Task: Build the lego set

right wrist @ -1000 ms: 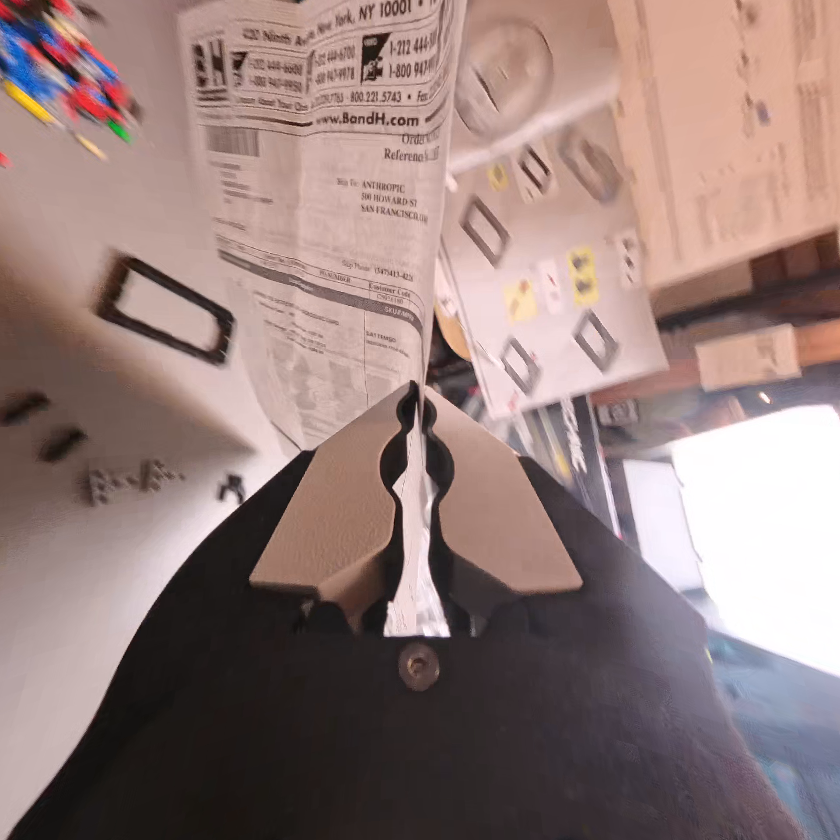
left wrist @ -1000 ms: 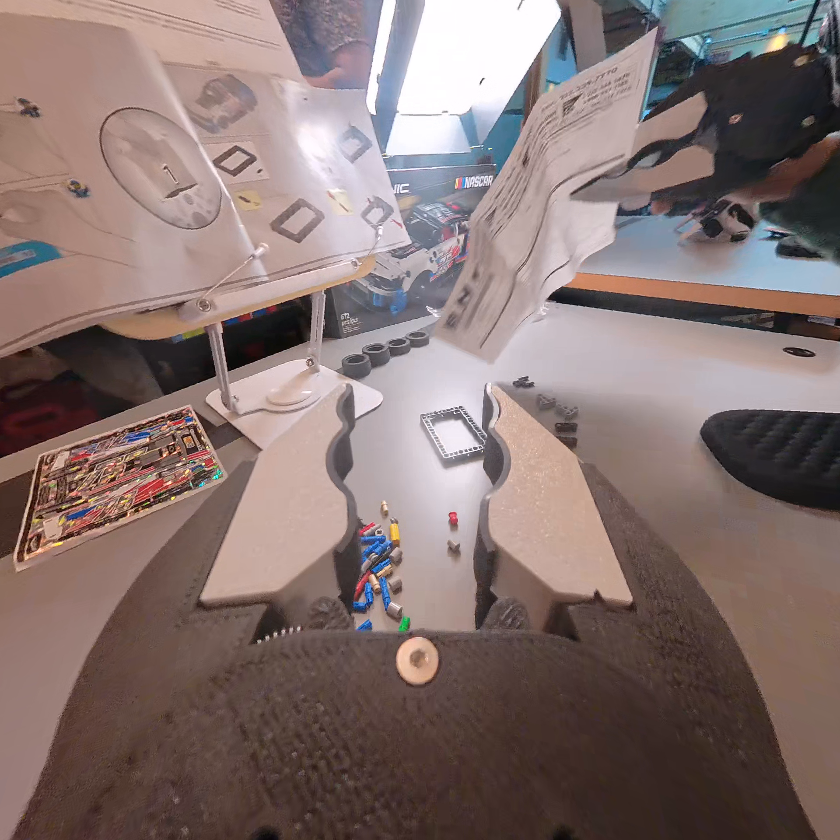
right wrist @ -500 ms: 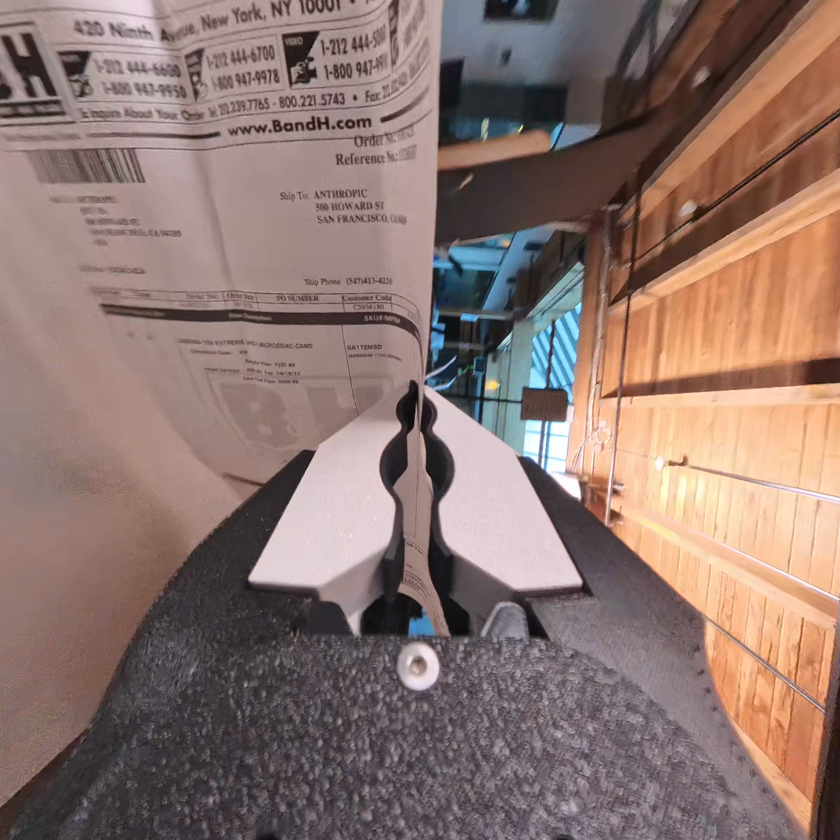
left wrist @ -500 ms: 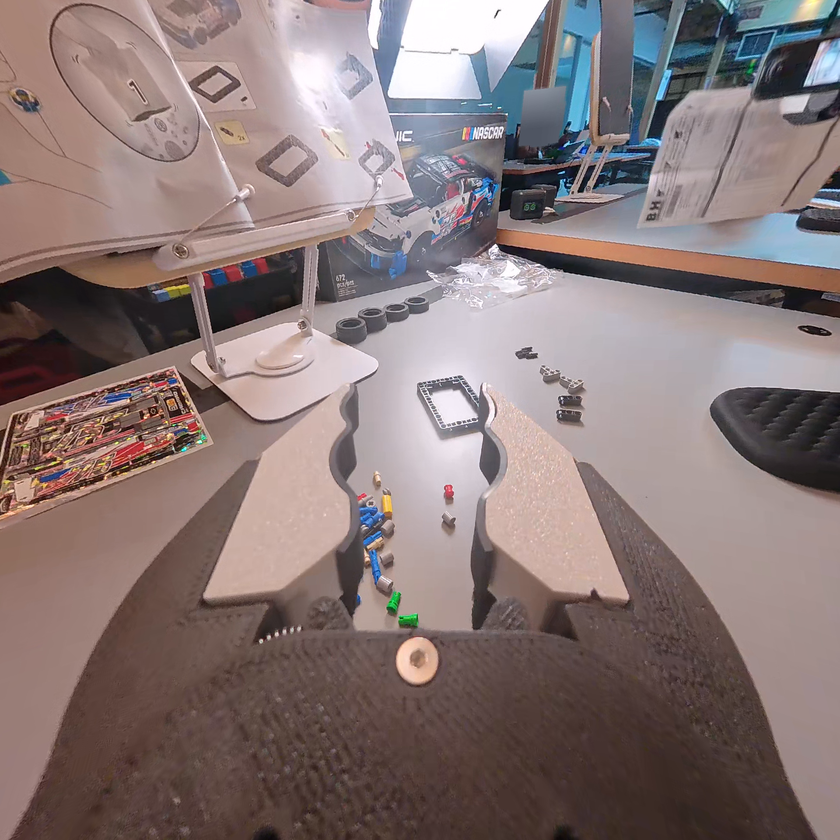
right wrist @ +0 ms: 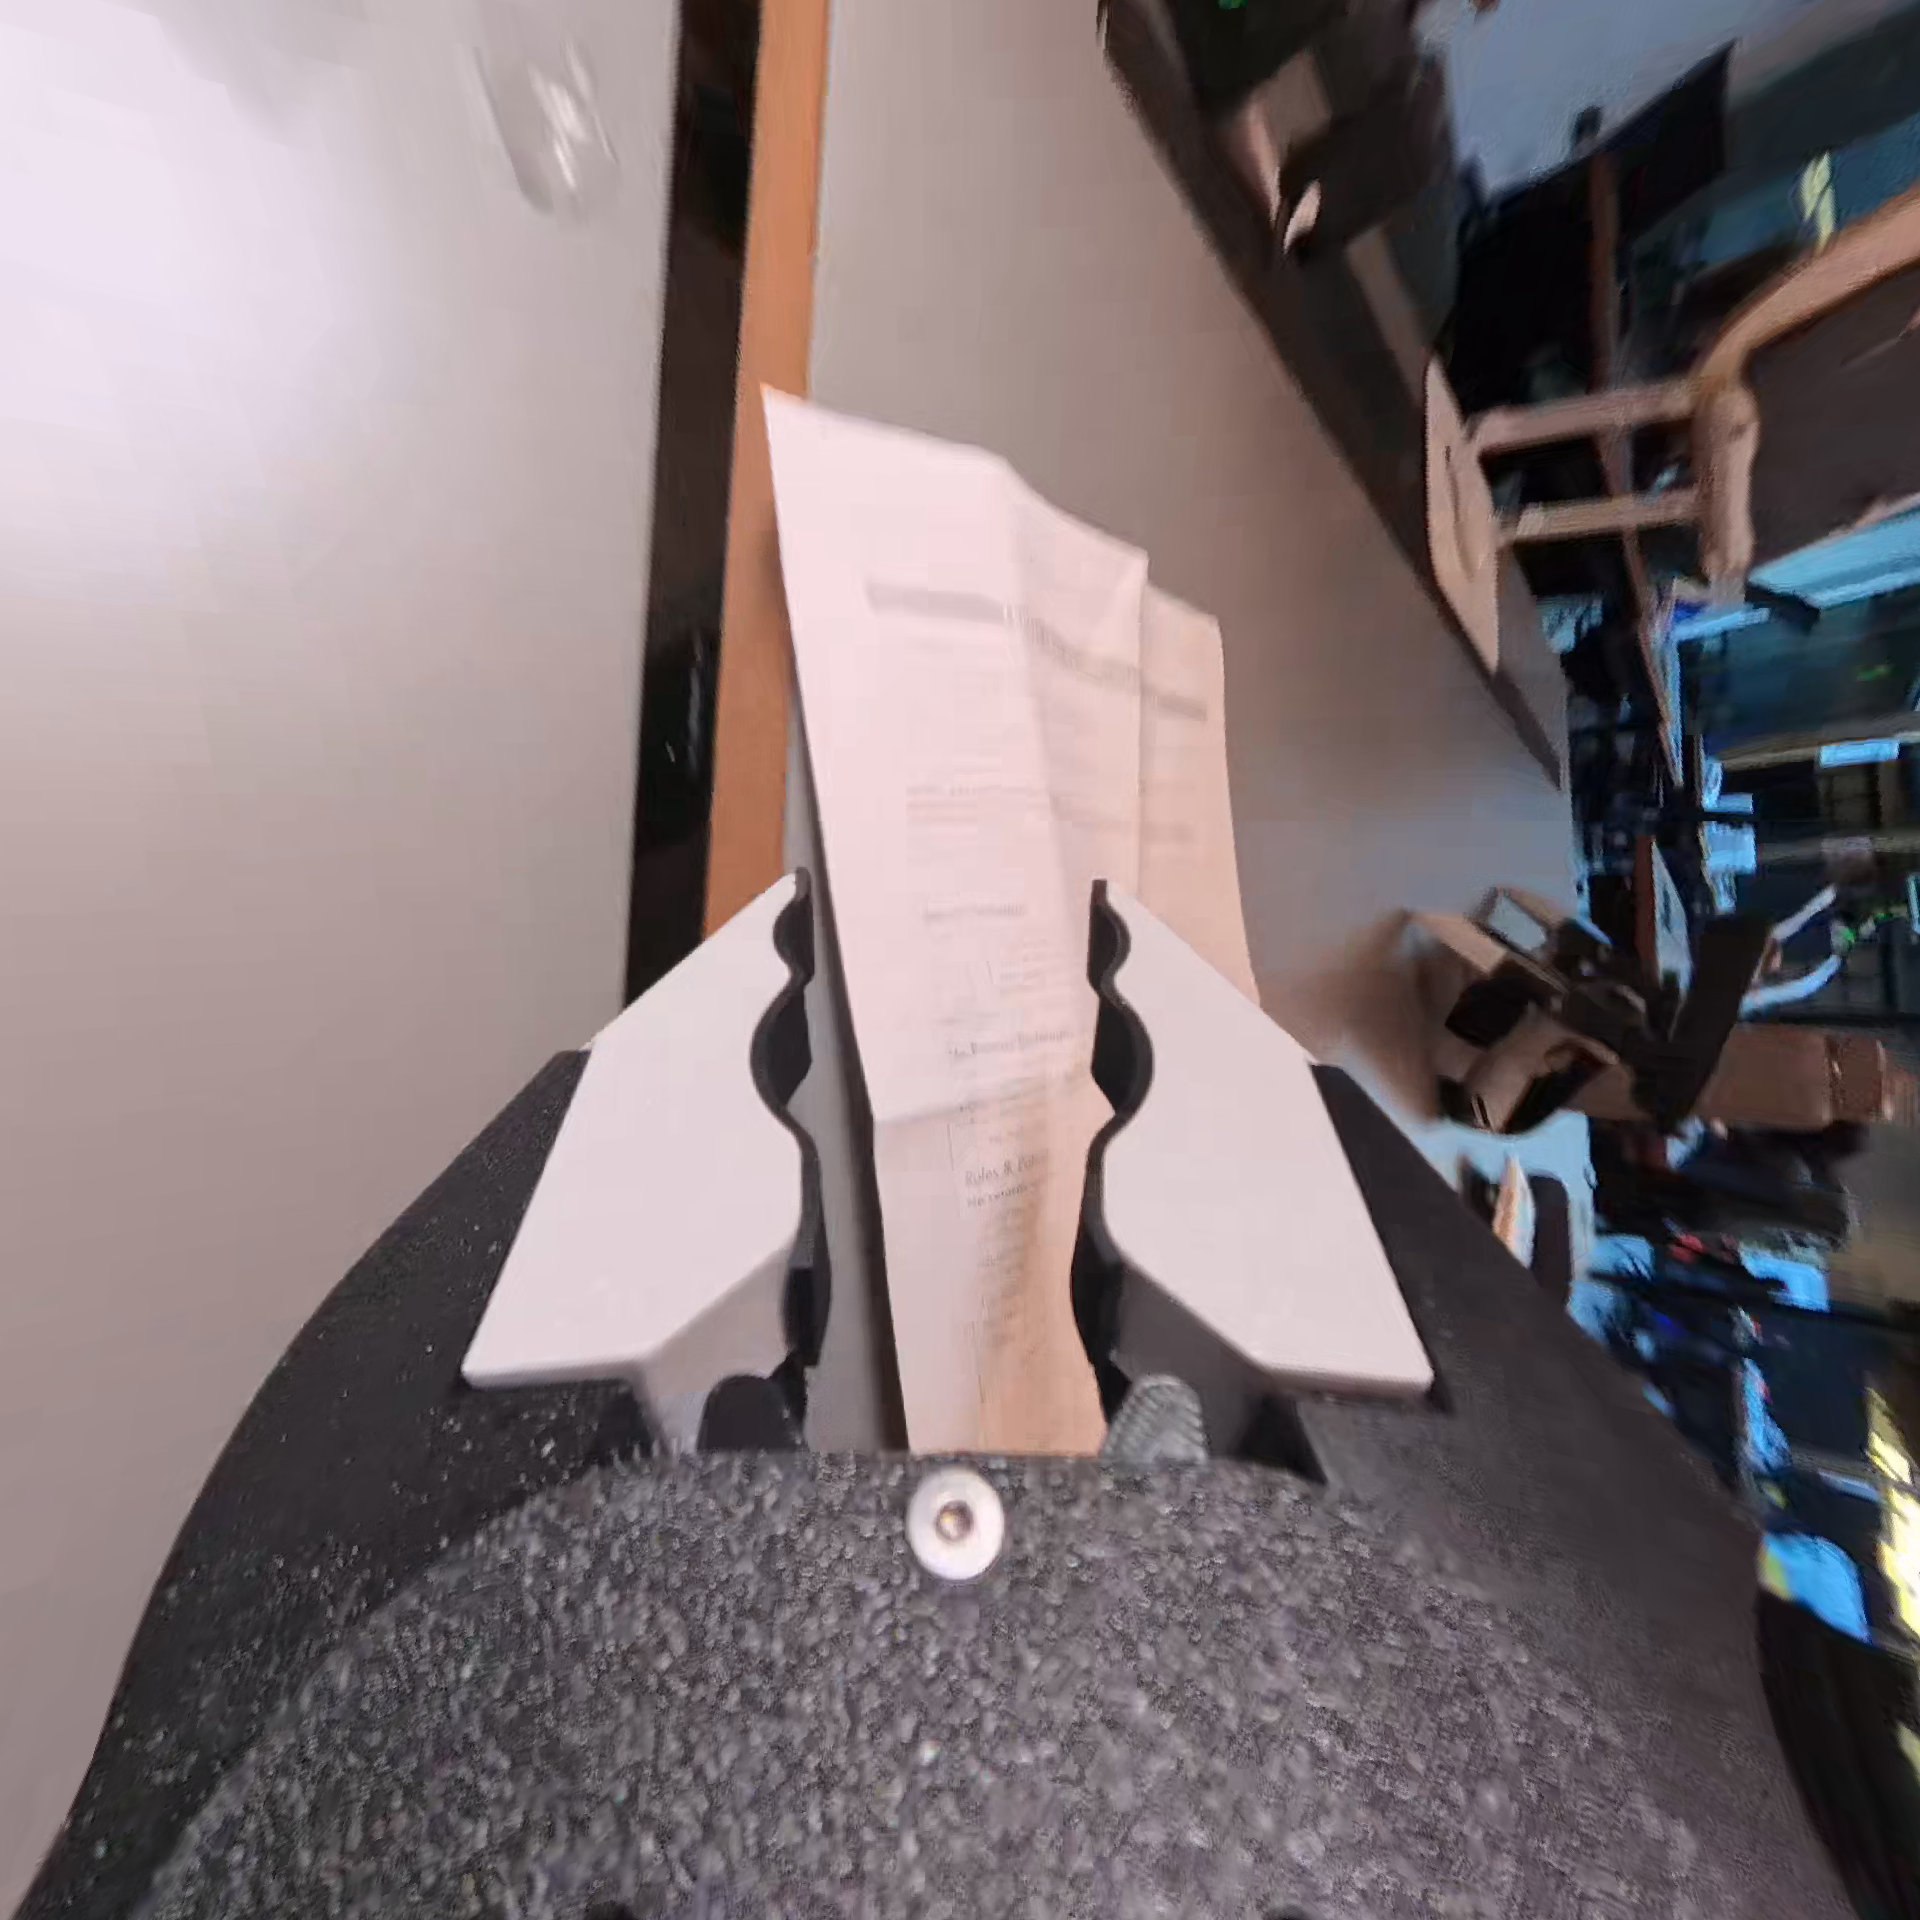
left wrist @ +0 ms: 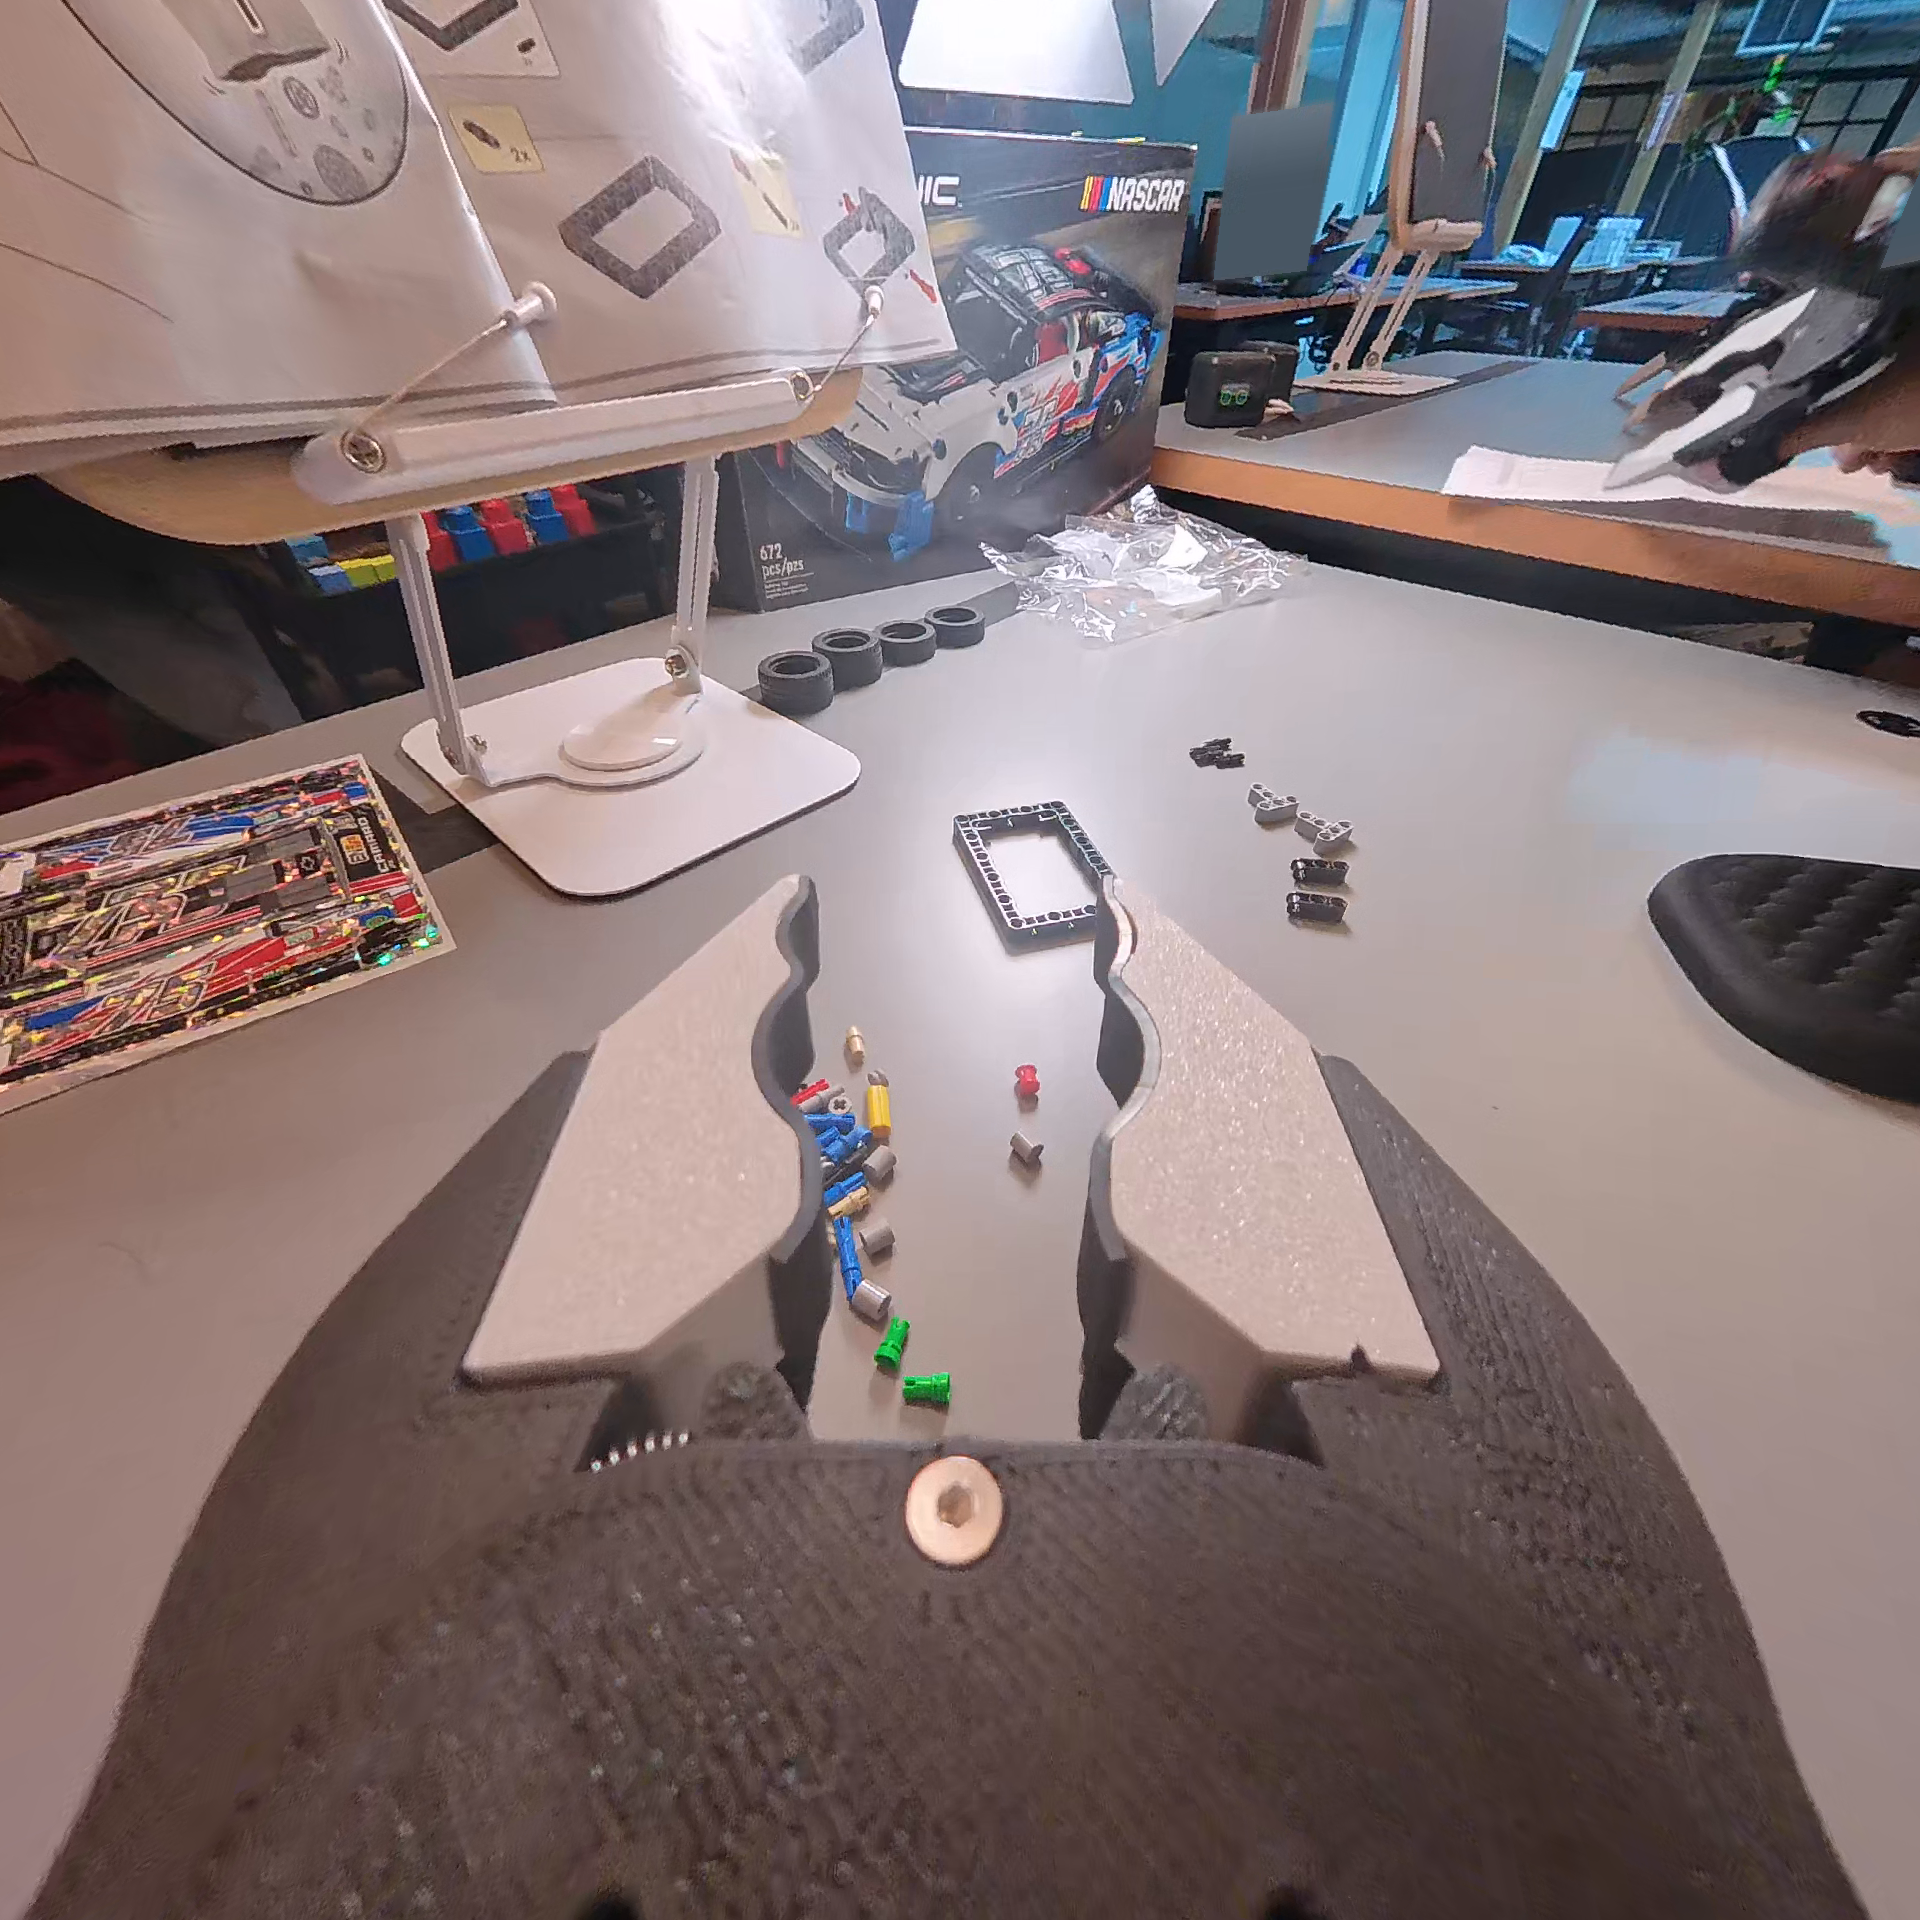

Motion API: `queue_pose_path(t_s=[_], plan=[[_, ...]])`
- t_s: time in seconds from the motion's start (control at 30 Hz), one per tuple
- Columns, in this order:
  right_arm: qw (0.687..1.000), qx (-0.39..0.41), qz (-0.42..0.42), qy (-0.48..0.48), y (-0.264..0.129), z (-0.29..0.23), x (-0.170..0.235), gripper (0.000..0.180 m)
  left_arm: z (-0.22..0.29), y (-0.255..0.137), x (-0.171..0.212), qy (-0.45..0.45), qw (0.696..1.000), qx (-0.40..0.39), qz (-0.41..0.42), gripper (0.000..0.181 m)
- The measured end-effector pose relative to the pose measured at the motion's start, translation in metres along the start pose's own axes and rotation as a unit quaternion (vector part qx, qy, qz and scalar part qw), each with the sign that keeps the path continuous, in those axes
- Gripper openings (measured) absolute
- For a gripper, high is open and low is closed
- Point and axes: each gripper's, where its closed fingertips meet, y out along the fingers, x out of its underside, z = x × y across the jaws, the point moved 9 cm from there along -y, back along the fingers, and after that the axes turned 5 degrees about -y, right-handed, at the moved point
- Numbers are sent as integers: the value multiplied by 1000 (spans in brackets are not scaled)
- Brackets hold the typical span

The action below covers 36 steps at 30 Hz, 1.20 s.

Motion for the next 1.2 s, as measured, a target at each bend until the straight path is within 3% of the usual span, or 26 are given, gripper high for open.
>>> queue_pose_path(t_s=[0.13, 0.27, 0.37, 0.53, 0.77, 0.83, 0.93, 0.97, 1.2], plan=[[975, -57, 200, 71, -56, -33, -55, 54, -2, 1, 2, -5, 1000, -7, -2, 53], [898, -215, 355, 145, -123, -102, -107, 59, -5, 2, 6, -11, 999, -23, -20, 52], [832, -332, 410, 172, -164, -164, -137, 60, -8, 2, 9, -7, 998, -47, -36, 53], [758, -459, 431, 172, -207, -247, -177, 65, -13, 1, 12, -5, 996, -72, -44, 57], [767, -472, 422, 106, -204, -307, -203, 67, -13, 3, 22, 30, 989, -124, -71, 71], [760, -479, 425, 108, -201, -313, -200, 52, -14, 3, 23, 38, 987, -136, -80, 69], [764, -459, 440, 108, -198, -312, -197, 7, -19, 1, 25, 21, 987, -136, -86, 63], [767, -451, 444, 106, -197, -312, -196, 0, -21, 0, 25, 13, 987, -134, -87, 60], [772, -461, 427, 98, -193, -311, -192, 4, -40, -7, 32, -28, 981, -154, -114, 28]])
